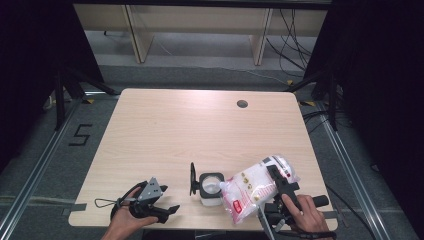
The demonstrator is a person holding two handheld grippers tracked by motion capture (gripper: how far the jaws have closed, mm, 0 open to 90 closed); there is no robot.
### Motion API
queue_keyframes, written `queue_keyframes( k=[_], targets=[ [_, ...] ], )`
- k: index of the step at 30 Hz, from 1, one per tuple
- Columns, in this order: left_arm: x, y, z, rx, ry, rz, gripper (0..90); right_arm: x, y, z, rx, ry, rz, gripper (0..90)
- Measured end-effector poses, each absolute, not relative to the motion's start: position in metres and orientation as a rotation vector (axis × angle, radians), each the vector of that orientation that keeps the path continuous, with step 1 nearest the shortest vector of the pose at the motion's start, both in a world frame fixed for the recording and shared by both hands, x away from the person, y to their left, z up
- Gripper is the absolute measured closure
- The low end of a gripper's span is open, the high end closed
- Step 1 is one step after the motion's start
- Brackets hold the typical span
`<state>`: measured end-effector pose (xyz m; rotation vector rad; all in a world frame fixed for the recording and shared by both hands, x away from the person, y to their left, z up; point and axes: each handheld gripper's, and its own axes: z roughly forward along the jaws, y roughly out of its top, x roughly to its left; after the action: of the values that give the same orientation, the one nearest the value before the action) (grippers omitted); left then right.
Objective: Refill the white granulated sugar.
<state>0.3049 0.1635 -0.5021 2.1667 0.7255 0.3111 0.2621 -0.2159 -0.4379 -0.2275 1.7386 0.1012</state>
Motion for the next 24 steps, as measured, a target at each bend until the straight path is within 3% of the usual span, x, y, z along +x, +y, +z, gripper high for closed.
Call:
queue_keyframes(
  k=[24],
  targets=[
    [0.3043, 0.1633, -0.5019, 2.153, 0.736, 0.303, 22.5, 0.2596, -0.2108, -0.4341, -0.304, 1.725, 0.068, 42.1]
  ],
)
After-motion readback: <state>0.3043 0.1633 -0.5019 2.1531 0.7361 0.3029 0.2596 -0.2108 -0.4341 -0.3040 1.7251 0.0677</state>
